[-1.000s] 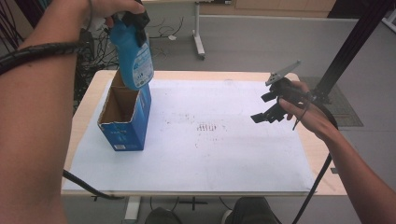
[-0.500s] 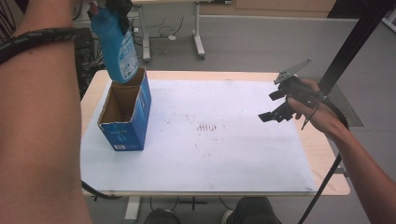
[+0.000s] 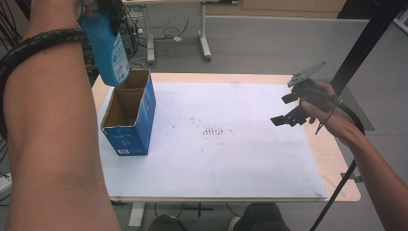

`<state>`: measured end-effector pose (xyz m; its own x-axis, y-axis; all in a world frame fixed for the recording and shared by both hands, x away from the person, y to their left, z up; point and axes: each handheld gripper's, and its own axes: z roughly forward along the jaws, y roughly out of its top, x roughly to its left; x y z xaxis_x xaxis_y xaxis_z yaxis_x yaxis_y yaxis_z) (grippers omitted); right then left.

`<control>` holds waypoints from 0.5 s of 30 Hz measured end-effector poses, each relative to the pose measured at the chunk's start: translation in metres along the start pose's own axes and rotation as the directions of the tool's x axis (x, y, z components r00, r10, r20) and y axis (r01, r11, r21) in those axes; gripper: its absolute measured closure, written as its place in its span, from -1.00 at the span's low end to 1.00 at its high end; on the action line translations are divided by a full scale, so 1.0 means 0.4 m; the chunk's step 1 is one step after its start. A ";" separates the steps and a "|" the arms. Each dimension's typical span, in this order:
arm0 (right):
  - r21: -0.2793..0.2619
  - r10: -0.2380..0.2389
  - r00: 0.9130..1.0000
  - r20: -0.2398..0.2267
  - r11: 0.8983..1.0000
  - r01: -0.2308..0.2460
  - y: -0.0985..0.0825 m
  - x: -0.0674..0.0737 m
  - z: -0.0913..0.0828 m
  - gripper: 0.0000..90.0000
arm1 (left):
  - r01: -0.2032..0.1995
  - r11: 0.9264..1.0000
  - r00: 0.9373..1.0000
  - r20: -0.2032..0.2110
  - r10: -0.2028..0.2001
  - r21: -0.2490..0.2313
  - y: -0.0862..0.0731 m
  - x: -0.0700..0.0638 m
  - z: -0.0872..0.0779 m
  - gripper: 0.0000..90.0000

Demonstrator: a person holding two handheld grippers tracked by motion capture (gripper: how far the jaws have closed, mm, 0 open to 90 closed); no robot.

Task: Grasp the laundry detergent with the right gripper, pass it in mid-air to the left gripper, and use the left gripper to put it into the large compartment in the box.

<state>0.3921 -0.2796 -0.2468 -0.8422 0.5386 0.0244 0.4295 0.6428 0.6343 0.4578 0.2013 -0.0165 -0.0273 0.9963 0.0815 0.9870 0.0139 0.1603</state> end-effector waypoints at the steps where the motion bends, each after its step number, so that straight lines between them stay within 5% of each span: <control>1: 0.000 -0.002 1.000 0.001 1.000 0.002 0.000 0.000 0.000 -0.99 | 0.003 1.000 1.000 0.001 -0.003 0.003 0.000 0.003 0.004 -0.19; 15: -0.001 -0.013 1.000 0.009 1.000 0.013 0.001 0.001 0.008 -0.98 | 0.037 0.999 0.999 0.010 -0.037 0.022 -0.001 0.027 0.058 -0.19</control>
<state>0.3931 -0.2773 -0.2490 -0.8449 0.5349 0.0096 0.4184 0.6494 0.6350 0.4608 0.2142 -0.0385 -0.0624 0.9959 0.0658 0.9885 0.0526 0.1415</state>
